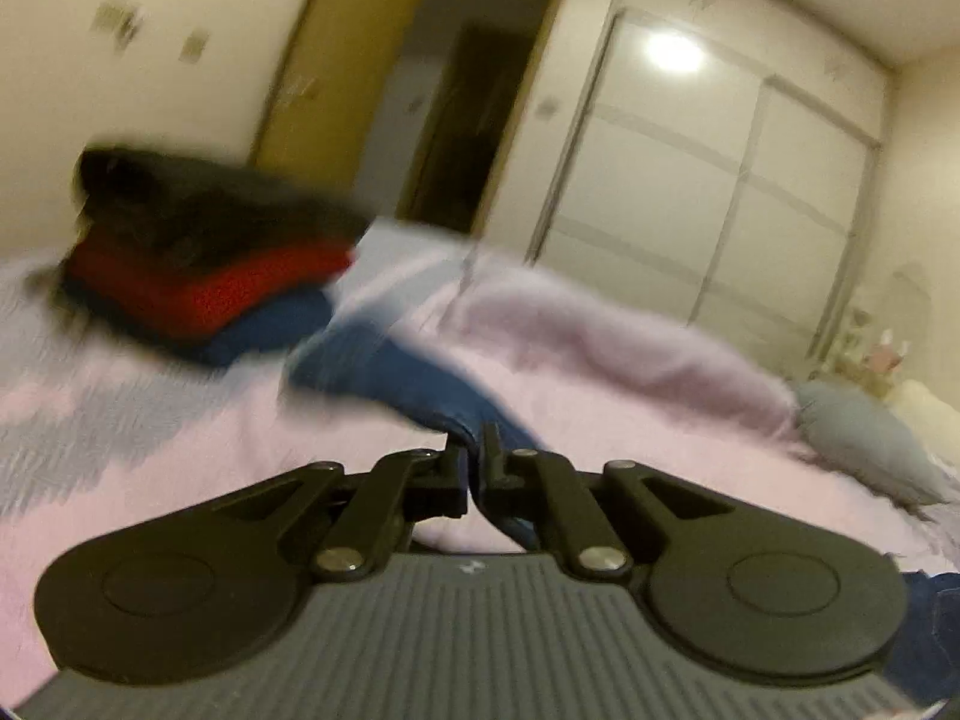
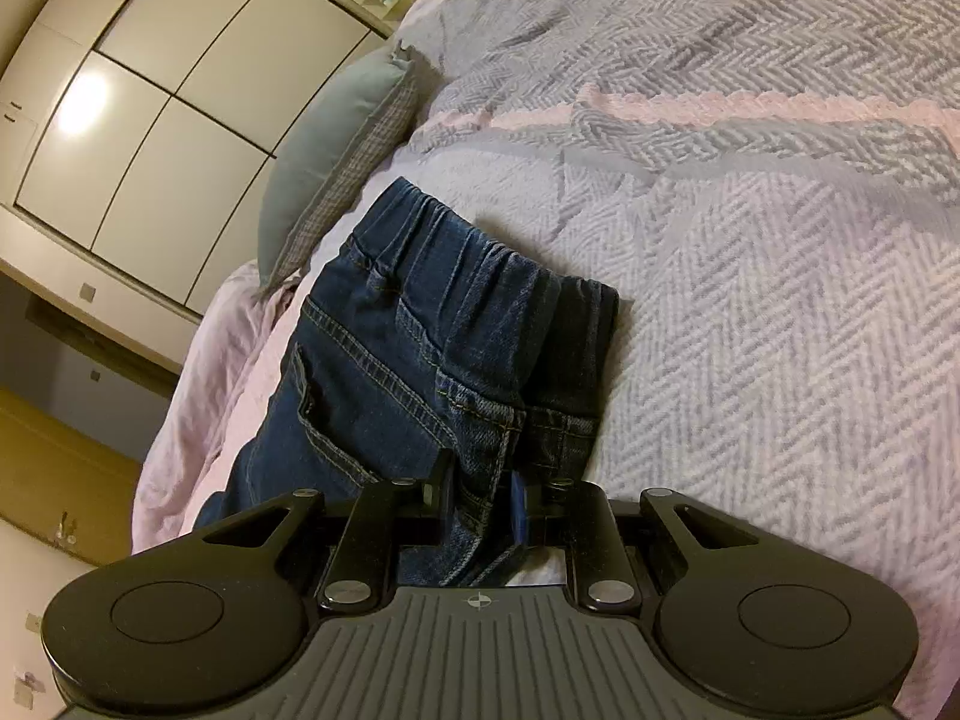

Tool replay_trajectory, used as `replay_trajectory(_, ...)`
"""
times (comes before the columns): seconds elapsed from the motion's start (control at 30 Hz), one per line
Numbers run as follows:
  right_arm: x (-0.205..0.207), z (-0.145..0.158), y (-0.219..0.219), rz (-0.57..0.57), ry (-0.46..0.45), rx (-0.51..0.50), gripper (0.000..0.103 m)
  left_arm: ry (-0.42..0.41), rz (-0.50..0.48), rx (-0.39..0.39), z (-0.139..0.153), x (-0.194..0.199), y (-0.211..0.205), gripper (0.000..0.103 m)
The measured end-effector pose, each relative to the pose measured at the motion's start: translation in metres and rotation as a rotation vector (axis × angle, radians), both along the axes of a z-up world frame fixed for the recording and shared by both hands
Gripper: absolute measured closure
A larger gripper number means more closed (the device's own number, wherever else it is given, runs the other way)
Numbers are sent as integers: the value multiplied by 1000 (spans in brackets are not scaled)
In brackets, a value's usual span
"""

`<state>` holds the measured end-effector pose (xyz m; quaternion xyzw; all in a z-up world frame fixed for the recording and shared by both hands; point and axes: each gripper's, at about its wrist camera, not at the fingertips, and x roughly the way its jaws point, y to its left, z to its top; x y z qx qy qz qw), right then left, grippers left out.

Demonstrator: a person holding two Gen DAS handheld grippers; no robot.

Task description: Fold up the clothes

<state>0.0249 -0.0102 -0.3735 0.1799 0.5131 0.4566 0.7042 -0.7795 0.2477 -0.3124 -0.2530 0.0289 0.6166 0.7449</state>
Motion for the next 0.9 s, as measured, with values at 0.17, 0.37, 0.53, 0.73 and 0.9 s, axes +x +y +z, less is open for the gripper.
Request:
replay_trajectory(0.17,0,0,1,-2,-1,-9,84,-178,164,-269,-69,-33,-2,93)
replay_trajectory(0.37,5,2,3,-13,39,-19,84,-301,218,-266,-60,-42,-5,95)
replay_trajectory(0.53,6,20,4,-28,-21,-15,92,-221,183,-217,-48,-36,-24,102)
replay_trajectory(0.73,7,26,12,-6,-82,-34,92,-112,154,-248,-61,-28,-26,101)
replay_trajectory(0.9,9,11,4,-16,-41,-16,91,-25,178,-269,-52,-17,-30,95)
